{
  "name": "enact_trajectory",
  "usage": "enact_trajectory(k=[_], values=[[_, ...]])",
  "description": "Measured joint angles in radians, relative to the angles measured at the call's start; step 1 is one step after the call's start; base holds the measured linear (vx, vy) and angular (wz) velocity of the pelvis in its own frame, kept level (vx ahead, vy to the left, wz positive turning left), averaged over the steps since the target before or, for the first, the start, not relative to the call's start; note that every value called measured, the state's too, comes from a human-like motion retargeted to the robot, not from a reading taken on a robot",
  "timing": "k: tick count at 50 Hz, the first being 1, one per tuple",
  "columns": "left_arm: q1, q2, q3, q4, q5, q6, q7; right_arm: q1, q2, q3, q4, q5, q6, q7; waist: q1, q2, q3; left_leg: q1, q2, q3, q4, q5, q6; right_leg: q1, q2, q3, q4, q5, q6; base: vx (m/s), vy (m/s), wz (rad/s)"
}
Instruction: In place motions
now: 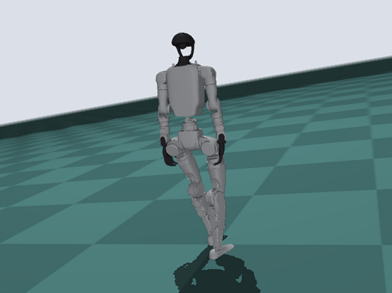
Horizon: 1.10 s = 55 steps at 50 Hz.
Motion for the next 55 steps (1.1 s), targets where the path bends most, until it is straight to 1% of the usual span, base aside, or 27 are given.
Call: enact_trajectory(k=[3,6,7,10,13,16,17,18,20,22,23,27,30,33,35,37,38,39,40,42,43,44,45,47,49,52,55], values=[[-0.010,0.012,0.021,-0.011,-0.012,-0.003,-0.033,0.012,-0.003,-0.027,0.013,-0.007,-0.001,-0.011,0.025,-0.014,0.030,0.006,-0.011,0.036,-0.026,-0.033,-0.039,0.058,-0.015,-0.173,-0.018,-0.017,0.014,-0.68,-0.29,3.62],[-0.026,0.015,0.039,0.001,-0.034,0.006,-0.018,0.036,-0.008,-0.059,0.012,-0.001,0.004,-0.009,0.070,-0.023,0.046,-0.002,0.018,0.172,-0.042,-0.066,-0.101,0.113,-0.013,-0.349,-0.050,-0.033,0.031,-0.60,-0.35,3.34],[-0.035,0.016,0.045,0.010,-0.047,0.008,-0.007,0.042,-0.008,-0.073,0.011,0.001,0.007,-0.010,0.076,-0.023,0.050,-0.005,0.039,0.241,-0.041,-0.068,-0.127,0.134,-0.005,-0.419,-0.064,-0.037,0.039,-0.66,-0.43,3.81],[-0.061,0.019,0.068,0.045,-0.092,0.025,0.026,0.060,-0.001,-0.121,0.004,-0.002,0.012,-0.028,0.070,-0.020,0.050,0.001,0.151,0.563,-0.025,-0.028,-0.209,0.192,0.031,-0.677,-0.100,-0.052,0.081,-0.53,-0.41,4.17],[-0.055,0.018,0.092,0.060,-0.119,0.031,0.058,0.073,0.006,-0.140,0.005,-0.009,0.016,-0.052,0.036,-0.041,0.020,0.031,0.245,0.878,0.026,0.033,-0.223,0.215,0.047,-0.870,-0.115,-0.055,0.117,-0.31,-0.27,3.24],[-0.020,0.009,0.144,0.063,-0.142,0.025,0.079,0.072,0.013,-0.138,0.023,-0.003,0.022,-0.059,0.020,-0.073,-0.017,0.067,0.317,1.050,0.072,0.099,-0.253,0.226,0.041,-0.990,-0.112,-0.057,0.145,-0.16,-0.16,2.02],[-0.007,0.004,0.162,0.065,-0.148,0.023,0.080,0.070,0.015,-0.138,0.031,-0.001,0.025,-0.056,0.013,-0.080,-0.029,0.080,0.331,1.093,0.075,0.134,-0.250,0.229,0.040,-1.017,-0.109,-0.058,0.151,-0.07,-0.05,1.47],[0.004,-0.003,0.178,0.070,-0.153,0.023,0.077,0.067,0.015,-0.139,0.037,-0.001,0.029,-0.053,0.003,-0.088,-0.042,0.088,0.335,1.139,0.074,0.174,-0.228,0.229,0.035,-1.034,-0.107,-0.057,0.157,-0.03,-0.03,1.55],[0.019,-0.021,0.220,0.110,-0.171,0.026,0.069,0.060,0.014,-0.151,0.044,0.001,0.036,-0.044,-0.019,-0.085,-0.076,0.064,0.317,1.113,0.045,0.278,-0.179,0.226,0.048,-1.077,-0.104,-0.057,0.171,0.00,0.02,1.62],[0.019,-0.037,0.252,0.156,-0.194,0.029,0.076,0.059,0.009,-0.144,0.037,0.019,0.032,-0.045,-0.008,-0.091,-0.077,0.024,0.264,0.958,0.036,0.243,-0.166,0.237,0.052,-1.096,-0.108,-0.057,0.177,-0.04,0.12,0.72],[0.019,-0.045,0.268,0.175,-0.204,0.030,0.078,0.055,0.006,-0.139,0.034,0.030,0.030,-0.046,0.014,-0.099,-0.072,0.040,0.262,1.001,0.030,0.248,-0.166,0.242,0.048,-1.095,-0.110,-0.056,0.177,-0.07,0.13,-0.05],[0.022,-0.069,0.315,0.206,-0.227,0.026,0.072,0.017,0.004,-0.137,0.020,0.044,0.035,-0.047,0.104,-0.129,-0.037,0.071,0.237,0.991,0.012,0.225,-0.185,0.269,0.023,-1.071,-0.108,-0.051,0.182,-0.06,0.17,-0.47],[0.049,-0.081,0.325,0.210,-0.235,0.015,0.065,0.002,0.009,-0.149,-0.017,0.026,0.029,-0.034,0.113,-0.135,-0.043,0.083,0.220,0.975,0.007,0.196,-0.195,0.288,0.021,-1.067,-0.114,-0.041,0.195,0.08,0.17,0.08],[0.057,-0.073,0.310,0.238,-0.230,0.020,0.074,0.021,0.012,-0.151,-0.049,0.029,0.012,-0.036,0.080,-0.117,-0.066,0.089,0.210,0.922,-0.003,0.164,-0.198,0.313,0.028,-1.038,-0.099,-0.003,0.187,0.15,0.22,0.66],[0.054,-0.065,0.287,0.245,-0.218,0.028,0.082,0.035,0.010,-0.156,-0.053,0.050,0.006,-0.047,0.046,-0.080,-0.079,0.105,0.227,0.887,-0.016,0.153,-0.210,0.336,0.040,-1.016,-0.059,0.065,0.154,0.13,0.16,0.79],[0.049,-0.062,0.261,0.230,-0.201,0.031,0.094,0.049,0.007,-0.161,-0.046,0.070,0.007,-0.047,0.105,-0.036,-0.072,0.126,0.275,0.955,-0.057,0.175,-0.195,0.318,0.009,-0.837,0.053,0.111,0.069,0.12,0.16,-1.02],[0.044,-0.058,0.238,0.215,-0.188,0.033,0.106,0.058,0.004,-0.169,-0.041,0.083,0.010,-0.042,0.178,-0.008,-0.062,0.146,0.302,1.035,-0.098,0.193,-0.176,0.268,-0.045,-0.644,0.195,0.117,-0.004,0.14,0.13,-1.72],[0.037,-0.050,0.211,0.204,-0.173,0.034,0.118,0.066,0.001,-0.174,-0.037,0.093,0.012,-0.036,0.207,0.010,-0.058,0.157,0.308,1.058,-0.126,0.202,-0.159,0.188,-0.071,-0.457,0.327,0.113,-0.030,0.12,0.14,-1.10],[0.029,-0.042,0.182,0.194,-0.158,0.034,0.130,0.075,-0.002,-0.179,-0.032,0.101,0.015,-0.031,0.212,0.023,-0.057,0.162,0.303,1.054,-0.147,0.206,-0.145,0.093,-0.082,-0.274,0.455,0.104,-0.032,0.04,0.18,1.96],[0.007,-0.019,0.119,0.181,-0.111,0.037,0.132,0.080,-0.001,-0.187,-0.021,0.113,0.023,-0.032,-0.007,0.068,-0.083,0.119,0.323,0.818,-0.091,0.189,-0.157,0.015,-0.008,-0.228,0.517,0.081,0.016,-0.07,0.14,5.18],[-0.012,-0.002,0.085,0.168,-0.076,0.035,0.116,0.074,0.000,-0.191,-0.010,0.122,0.030,-0.037,-0.111,0.100,-0.087,0.110,0.331,0.709,-0.079,0.178,-0.166,-0.019,0.042,-0.220,0.530,0.067,0.025,-0.13,0.06,4.61],[-0.026,0.010,0.063,0.153,-0.049,0.033,0.098,0.069,0.001,-0.190,0.000,0.128,0.034,-0.040,-0.130,0.115,-0.083,0.109,0.336,0.685,-0.087,0.180,-0.159,-0.052,0.073,-0.176,0.546,0.052,0.015,-0.13,0.04,2.41],[-0.037,0.020,0.048,0.138,-0.025,0.031,0.080,0.063,0.002,-0.188,0.008,0.134,0.038,-0.044,-0.108,0.121,-0.075,0.112,0.339,0.702,-0.104,0.189,-0.144,-0.085,0.094,-0.114,0.563,0.037,-0.006,-0.07,0.06,0.96],[-0.059,0.033,0.014,0.119,-0.011,0.027,0.064,0.062,0.010,-0.199,0.009,0.139,0.043,-0.036,-0.145,0.139,-0.073,0.101,0.346,0.650,-0.111,0.200,-0.138,-0.134,0.102,-0.114,0.555,0.011,-0.025,-0.03,0.04,1.43],[-0.079,0.038,-0.005,0.104,-0.007,0.021,0.058,0.069,0.022,-0.202,-0.003,0.147,0.047,-0.021,-0.185,0.148,-0.077,0.093,0.337,0.607,-0.126,0.212,-0.128,-0.195,0.124,-0.079,0.493,-0.011,-0.026,0.00,0.00,1.87],[-0.094,0.030,-0.004,0.096,-0.016,0.017,0.058,0.077,0.038,-0.203,-0.021,0.150,0.043,-0.015,-0.222,0.125,-0.081,0.104,0.294,0.564,-0.147,0.223,-0.118,-0.247,0.167,0.030,0.313,-0.025,-0.007,0.07,0.01,1.55],[-0.092,0.011,0.005,0.107,-0.039,0.014,0.056,0.080,0.048,-0.193,-0.027,0.133,0.042,-0.021,-0.257,0.073,-0.069,0.149,0.222,0.508,-0.155,0.216,-0.108,-0.233,0.169,0.123,0.076,-0.022,0.010,0.17,-0.01,1.48]])
